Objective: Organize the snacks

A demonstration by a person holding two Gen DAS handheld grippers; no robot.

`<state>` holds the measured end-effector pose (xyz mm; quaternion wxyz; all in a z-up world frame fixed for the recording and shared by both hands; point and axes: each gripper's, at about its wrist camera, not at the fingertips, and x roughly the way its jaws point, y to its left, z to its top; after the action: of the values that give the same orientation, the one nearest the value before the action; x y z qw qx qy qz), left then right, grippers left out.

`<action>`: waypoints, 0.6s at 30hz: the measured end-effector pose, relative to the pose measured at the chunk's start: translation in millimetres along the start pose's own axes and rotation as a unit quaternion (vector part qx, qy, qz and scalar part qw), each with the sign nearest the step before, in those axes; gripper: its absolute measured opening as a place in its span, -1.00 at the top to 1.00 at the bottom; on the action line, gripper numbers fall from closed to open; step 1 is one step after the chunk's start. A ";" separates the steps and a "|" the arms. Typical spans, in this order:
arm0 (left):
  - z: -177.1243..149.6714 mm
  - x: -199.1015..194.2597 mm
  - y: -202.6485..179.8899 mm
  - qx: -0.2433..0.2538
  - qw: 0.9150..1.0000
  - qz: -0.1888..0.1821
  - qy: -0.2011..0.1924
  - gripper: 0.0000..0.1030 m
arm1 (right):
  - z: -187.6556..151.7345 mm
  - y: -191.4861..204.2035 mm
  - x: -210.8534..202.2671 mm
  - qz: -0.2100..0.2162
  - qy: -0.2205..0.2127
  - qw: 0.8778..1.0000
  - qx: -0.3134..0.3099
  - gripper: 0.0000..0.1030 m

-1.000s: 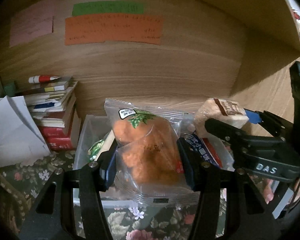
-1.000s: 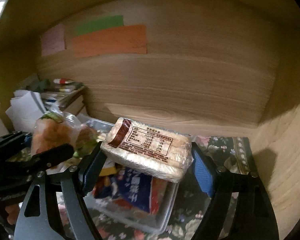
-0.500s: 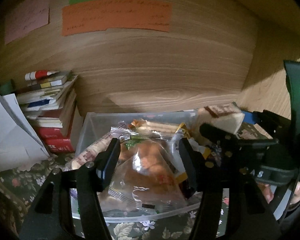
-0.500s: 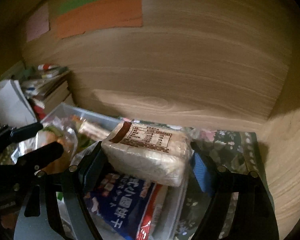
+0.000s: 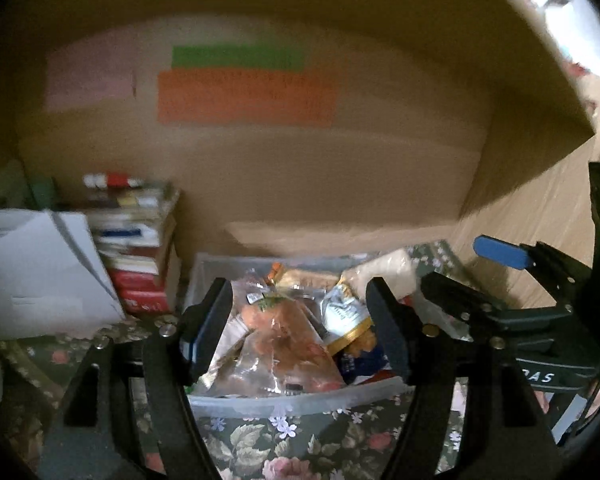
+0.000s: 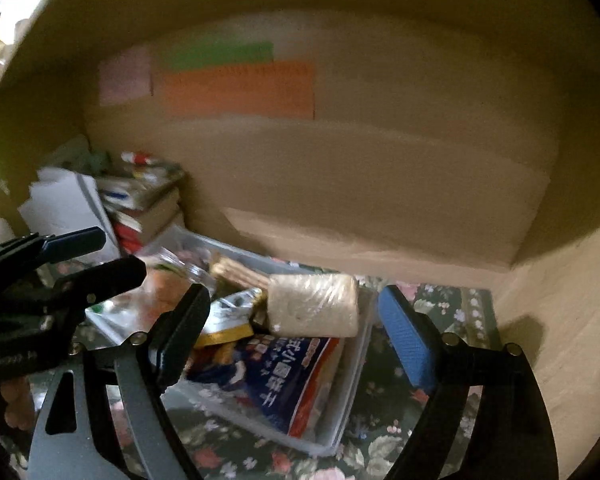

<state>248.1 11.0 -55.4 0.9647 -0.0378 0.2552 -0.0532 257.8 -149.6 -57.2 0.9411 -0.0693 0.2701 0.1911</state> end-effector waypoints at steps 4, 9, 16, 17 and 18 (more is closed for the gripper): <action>2.2 -49.2 -3.6 0.002 0.999 0.012 -0.048 -0.34 | 3.6 3.2 -41.7 0.005 -0.043 0.999 0.007 -0.64; -1.5 -109.9 -12.4 0.013 0.994 0.031 -0.106 -0.34 | 0.6 7.5 -96.2 0.015 -0.097 0.995 0.021 -0.65; -17.2 -174.6 -28.0 0.024 0.986 0.040 -0.157 -0.43 | -7.6 21.5 -152.5 0.036 -0.145 0.988 0.025 -0.66; -18.6 -180.5 -28.8 0.025 0.986 0.041 -0.161 -0.44 | -9.2 23.9 -157.6 0.037 -0.149 0.988 0.023 -0.67; -20.4 -185.1 -30.1 0.026 0.985 0.043 -0.164 -0.51 | -11.0 26.1 -161.6 0.037 -0.152 0.987 0.022 -0.68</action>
<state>75.6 2.8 20.4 0.9956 -0.0097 0.0930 -0.0113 115.8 -180.2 19.2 0.9649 -0.0086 0.1301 0.2280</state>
